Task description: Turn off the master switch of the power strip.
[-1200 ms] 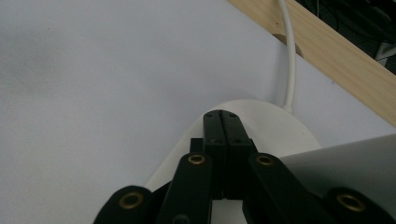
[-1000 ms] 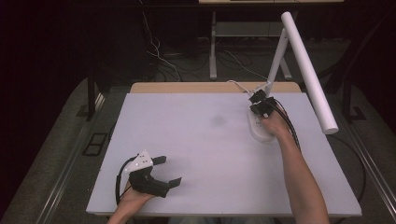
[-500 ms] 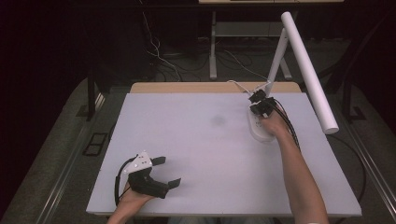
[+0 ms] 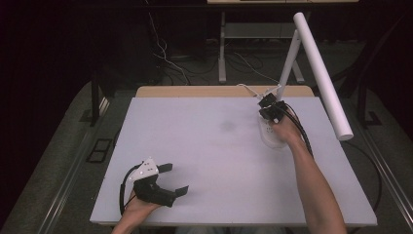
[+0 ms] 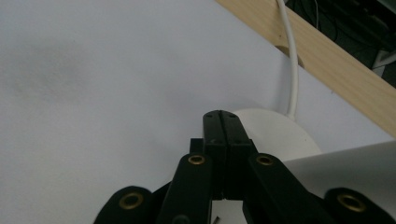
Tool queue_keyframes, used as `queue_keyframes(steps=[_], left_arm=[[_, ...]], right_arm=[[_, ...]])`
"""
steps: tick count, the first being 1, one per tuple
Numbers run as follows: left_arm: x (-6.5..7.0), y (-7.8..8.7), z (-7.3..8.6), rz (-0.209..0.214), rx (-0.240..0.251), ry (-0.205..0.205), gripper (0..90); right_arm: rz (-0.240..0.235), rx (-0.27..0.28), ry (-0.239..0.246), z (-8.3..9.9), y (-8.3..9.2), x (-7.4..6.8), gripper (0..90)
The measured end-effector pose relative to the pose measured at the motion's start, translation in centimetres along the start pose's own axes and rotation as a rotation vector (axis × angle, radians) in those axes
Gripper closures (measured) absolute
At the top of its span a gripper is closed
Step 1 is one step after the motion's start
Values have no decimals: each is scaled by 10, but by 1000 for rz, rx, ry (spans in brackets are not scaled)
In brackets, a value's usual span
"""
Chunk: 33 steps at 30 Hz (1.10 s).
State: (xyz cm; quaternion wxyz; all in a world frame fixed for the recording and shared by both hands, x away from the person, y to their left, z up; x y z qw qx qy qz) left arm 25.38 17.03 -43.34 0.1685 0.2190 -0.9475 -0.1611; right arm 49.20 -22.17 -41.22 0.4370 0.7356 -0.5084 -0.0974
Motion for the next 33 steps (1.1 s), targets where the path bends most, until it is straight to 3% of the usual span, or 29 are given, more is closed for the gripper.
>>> queue_keyframes(steps=[15,26,31,33], left_arm=[[0,-1,0,5,0,-1,0],[1,-1,-1,10,1,-5,0],[2,-2,-1,14,0,-5,0],[2,-2,-1,15,-1,-7,0]], right_arm=[[-23,37,15,1,21,-7,891],[-37,91,28,4,51,-17,890],[-57,111,7,7,62,-18,805],[-84,139,-23,10,72,-20,698]])
Point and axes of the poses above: each handheld gripper's, and its own axes: y roughly backward along the jaws, z roughly out of its underside, x roughly to its right, the point moved 1 cm from there along -y, roughly forward along the jaws, and after that the axes turned 7 degrees about z, right-handed, at the moved point
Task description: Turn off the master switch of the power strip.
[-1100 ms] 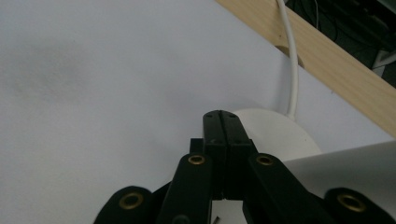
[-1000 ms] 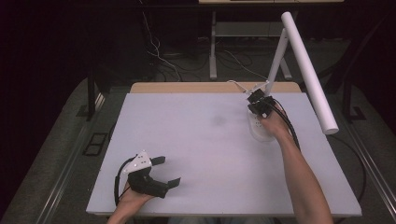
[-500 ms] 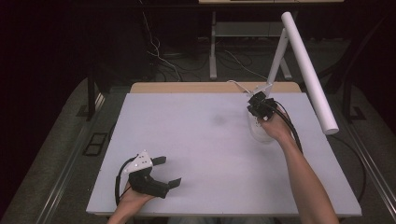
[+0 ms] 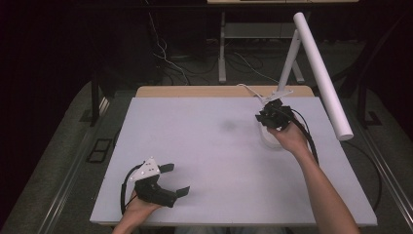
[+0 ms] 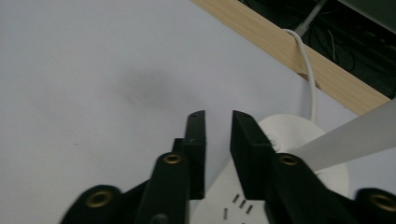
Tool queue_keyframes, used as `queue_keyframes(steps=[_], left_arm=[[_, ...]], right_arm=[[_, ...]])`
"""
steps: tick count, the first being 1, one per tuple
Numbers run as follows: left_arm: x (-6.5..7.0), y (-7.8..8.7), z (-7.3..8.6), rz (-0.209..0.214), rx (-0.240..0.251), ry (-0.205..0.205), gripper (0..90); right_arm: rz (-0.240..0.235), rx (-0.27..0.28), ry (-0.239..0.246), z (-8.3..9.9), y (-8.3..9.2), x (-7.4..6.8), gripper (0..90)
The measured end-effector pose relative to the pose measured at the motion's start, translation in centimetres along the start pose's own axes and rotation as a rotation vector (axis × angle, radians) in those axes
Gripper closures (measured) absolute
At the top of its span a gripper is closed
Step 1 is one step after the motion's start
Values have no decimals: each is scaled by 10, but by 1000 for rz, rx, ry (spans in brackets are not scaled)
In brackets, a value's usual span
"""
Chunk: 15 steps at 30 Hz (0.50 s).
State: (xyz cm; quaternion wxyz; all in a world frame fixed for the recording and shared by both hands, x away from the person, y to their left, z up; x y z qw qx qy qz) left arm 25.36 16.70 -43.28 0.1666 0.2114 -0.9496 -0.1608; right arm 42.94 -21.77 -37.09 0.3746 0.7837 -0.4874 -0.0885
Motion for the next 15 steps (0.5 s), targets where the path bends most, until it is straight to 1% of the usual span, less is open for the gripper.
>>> queue_keyframes(steps=[2,3,4,5,8,9,10,12,13,14,15], left_arm=[[0,0,0,1,-3,-4,0],[0,0,0,0,-2,-5,0],[0,0,-1,0,-1,-3,0],[1,0,-1,0,1,-3,0],[1,1,-1,0,2,-3,0],[1,1,-1,1,2,-3,0],[1,1,-1,1,3,-3,0],[1,1,-1,1,6,-1,0],[1,1,-1,1,6,0,0],[1,1,-1,1,6,0,0],[1,0,-1,0,5,-1,0]], right_arm=[[-26,22,-22,1,7,-4,617],[-26,22,-22,1,7,-4,617],[-43,32,-36,2,13,-8,535],[-44,35,-45,2,17,-9,496],[-67,58,-84,5,29,-12,377],[-67,58,-84,5,29,-12,377],[-95,73,-104,7,37,-14,284],[-123,76,-108,10,45,-15,185],[-130,76,-108,12,48,-16,133],[-130,76,-108,12,48,-16,133],[-139,77,-112,14,51,-17,108]])
Point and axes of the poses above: each handheld gripper's, and its own axes: y roughly backward along the jaws, z roughly out of its underside, x roughly to its right, the point moved 1 cm from there along -y, roughly forward along the jaws, and after that the axes turned 7 degrees about z, right-handed, at the moved point
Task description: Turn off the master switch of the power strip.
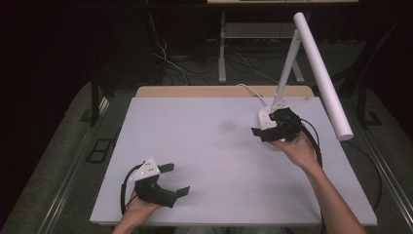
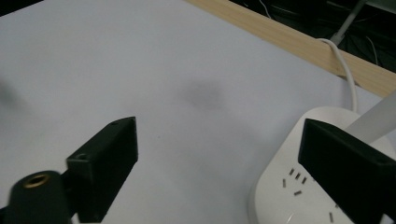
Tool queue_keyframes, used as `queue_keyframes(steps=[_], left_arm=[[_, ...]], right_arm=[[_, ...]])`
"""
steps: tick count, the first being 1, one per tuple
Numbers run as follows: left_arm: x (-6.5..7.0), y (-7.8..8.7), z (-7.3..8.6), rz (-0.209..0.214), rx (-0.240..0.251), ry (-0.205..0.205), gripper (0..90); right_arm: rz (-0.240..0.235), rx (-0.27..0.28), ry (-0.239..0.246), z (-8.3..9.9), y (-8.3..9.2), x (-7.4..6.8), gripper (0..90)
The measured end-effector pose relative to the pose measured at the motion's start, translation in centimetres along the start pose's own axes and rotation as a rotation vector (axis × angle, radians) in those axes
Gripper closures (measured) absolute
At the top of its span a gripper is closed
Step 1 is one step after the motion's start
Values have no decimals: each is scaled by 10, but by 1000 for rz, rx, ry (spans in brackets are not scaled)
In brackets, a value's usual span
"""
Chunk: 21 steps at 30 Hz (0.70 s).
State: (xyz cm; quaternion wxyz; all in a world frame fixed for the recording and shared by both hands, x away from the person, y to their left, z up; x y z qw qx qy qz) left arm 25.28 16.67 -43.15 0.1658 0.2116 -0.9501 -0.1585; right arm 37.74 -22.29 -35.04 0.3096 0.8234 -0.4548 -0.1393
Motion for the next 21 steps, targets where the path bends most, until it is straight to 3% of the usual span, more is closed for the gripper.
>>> queue_keyframes(steps=[1,2,10,21], left_arm=[[0,0,0,-1,0,0,0],[0,0,0,-1,-1,0,0],[0,0,0,-3,2,3,0],[0,0,0,-6,3,3,0]], right_arm=[[-5,3,7,2,3,-1,106],[-7,-2,8,6,9,-3,1],[-53,12,-4,24,26,-9,0],[-81,17,-47,57,39,-19,0]])
Point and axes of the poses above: each handheld gripper's, and its own axes: y roughly backward along the jaws, z roughly out of its underside, x roughly to its right, the point moved 1 cm from there along -y, roughly forward along the jaws, and after that the axes turned 7 degrees about z, right-handed, at the moved point
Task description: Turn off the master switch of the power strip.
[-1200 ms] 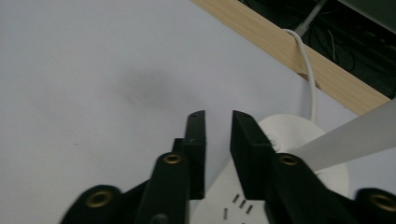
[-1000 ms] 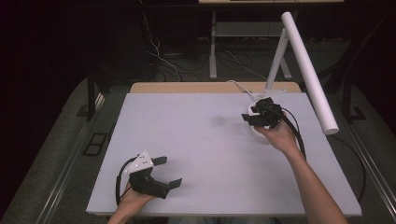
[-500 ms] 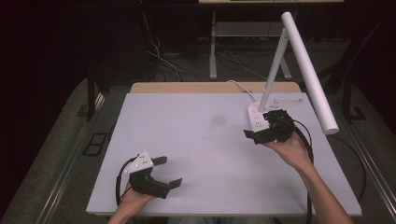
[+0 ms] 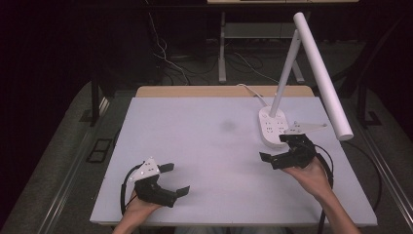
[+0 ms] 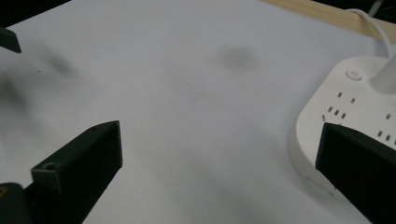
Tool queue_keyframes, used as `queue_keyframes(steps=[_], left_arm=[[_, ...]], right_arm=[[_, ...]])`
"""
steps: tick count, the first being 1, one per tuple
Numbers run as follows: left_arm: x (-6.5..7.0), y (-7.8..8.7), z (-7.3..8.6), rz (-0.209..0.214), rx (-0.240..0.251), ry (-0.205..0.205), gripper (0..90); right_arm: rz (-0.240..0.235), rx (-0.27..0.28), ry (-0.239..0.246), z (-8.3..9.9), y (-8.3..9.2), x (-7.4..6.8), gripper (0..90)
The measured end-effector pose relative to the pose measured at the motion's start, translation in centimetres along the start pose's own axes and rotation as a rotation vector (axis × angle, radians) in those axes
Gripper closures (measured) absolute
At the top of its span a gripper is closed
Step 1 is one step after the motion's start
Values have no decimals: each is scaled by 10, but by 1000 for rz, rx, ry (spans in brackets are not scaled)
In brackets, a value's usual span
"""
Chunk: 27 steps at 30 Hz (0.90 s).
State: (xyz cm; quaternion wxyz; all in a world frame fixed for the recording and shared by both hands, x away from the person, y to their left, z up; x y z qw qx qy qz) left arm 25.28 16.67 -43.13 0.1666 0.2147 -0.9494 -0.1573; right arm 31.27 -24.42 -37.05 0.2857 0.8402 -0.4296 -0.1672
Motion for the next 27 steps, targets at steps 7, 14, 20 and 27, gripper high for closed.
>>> queue_keyframes(steps=[7,14,20,27], left_arm=[[0,0,0,-1,-1,0,0],[0,0,0,-1,-5,-2,0],[0,0,0,-2,-8,-4,0],[0,-1,1,-3,-11,-1,0]], right_arm=[[-14,-7,-21,19,6,-3,0],[-22,5,-59,37,15,-4,0],[-10,26,-80,57,22,-9,0],[8,39,-110,76,29,-12,0]])
Point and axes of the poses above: each handheld gripper's, and its own axes: y roughly backward along the jaws, z roughly out of its underside, x roughly to its right, the point moved 1 cm from there along -y, roughly forward along the jaws, and after that the axes turned 7 degrees about z, right-handed, at the moved point
